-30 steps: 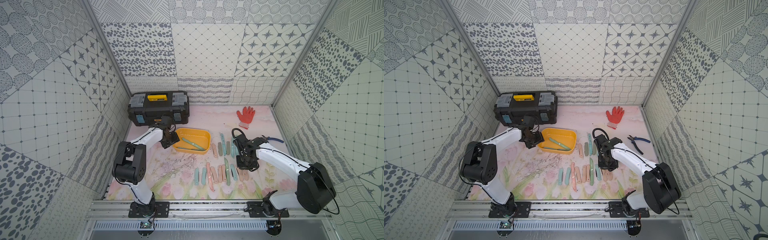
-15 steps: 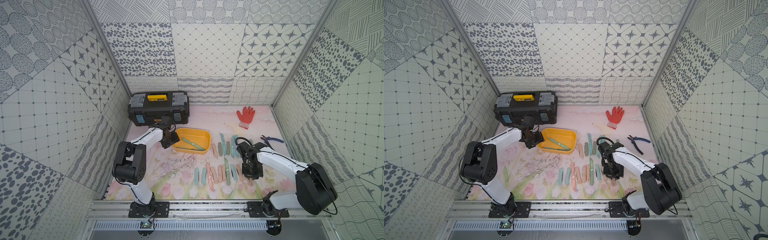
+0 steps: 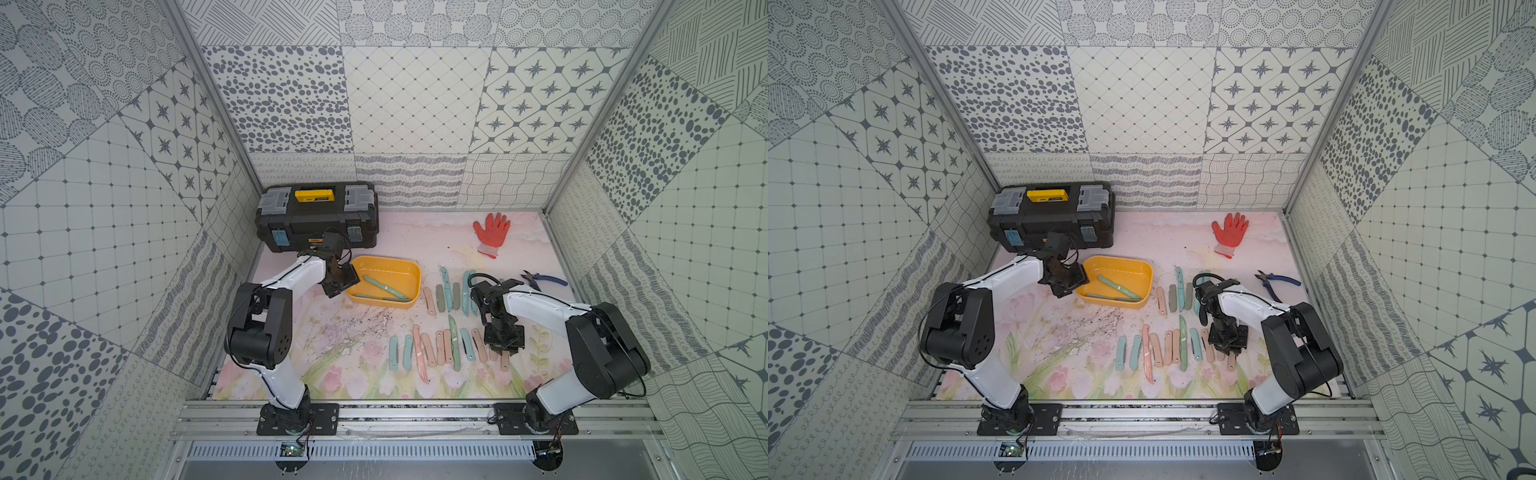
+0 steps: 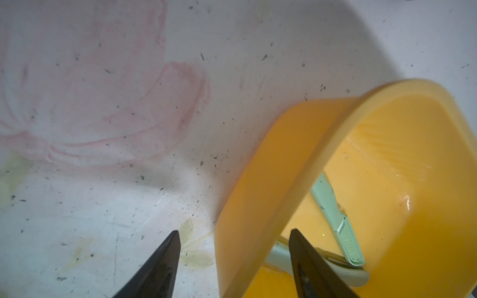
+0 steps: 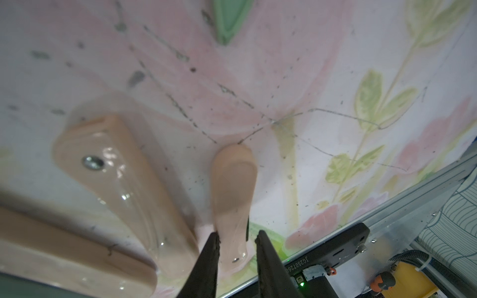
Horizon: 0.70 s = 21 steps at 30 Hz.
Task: Take the fruit knife out of the storage box
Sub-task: Place the fruit knife at the center of the board.
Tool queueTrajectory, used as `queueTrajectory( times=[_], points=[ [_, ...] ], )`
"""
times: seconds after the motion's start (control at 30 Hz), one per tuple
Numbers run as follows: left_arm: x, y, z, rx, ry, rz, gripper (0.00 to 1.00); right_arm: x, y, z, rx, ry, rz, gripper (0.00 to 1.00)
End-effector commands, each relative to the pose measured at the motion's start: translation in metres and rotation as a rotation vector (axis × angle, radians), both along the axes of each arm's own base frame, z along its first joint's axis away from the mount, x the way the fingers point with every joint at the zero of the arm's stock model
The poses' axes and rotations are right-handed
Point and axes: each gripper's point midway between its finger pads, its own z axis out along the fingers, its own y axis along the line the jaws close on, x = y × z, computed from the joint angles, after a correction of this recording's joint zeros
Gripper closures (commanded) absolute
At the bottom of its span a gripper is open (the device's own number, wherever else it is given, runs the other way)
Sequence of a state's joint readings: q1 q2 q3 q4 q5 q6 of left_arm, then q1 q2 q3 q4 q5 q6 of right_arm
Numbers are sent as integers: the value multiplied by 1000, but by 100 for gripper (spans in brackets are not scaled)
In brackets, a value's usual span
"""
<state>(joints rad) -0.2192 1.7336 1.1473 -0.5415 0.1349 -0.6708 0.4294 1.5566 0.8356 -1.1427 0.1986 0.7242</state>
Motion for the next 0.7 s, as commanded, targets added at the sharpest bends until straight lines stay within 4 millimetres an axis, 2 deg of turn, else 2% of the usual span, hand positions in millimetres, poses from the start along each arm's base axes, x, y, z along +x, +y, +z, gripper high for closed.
queueTrajectory(
  times=[0.0,0.13,0.23,0.3,0.43,0.53,0.67],
  points=[
    [-1,-1,0,-12,3,1,33,5,-4,-1,-11,-19,-15,70],
    [-1,-3,-2,-18,9,-2,33,11,-1,3,10,-49,-17,69],
    [-1,-1,-1,-13,6,1,33,24,7,19,52,-123,-12,64],
    [-1,-1,0,-11,4,-2,34,35,13,38,73,-161,-1,64],
    [-1,-1,1,-10,0,-3,33,63,26,97,97,-277,70,59],
    [0,-1,2,-11,-5,-2,33,94,47,126,180,-415,147,56],
    [1,-1,4,-13,-10,-5,34,142,98,155,353,-606,284,55]
  ],
)
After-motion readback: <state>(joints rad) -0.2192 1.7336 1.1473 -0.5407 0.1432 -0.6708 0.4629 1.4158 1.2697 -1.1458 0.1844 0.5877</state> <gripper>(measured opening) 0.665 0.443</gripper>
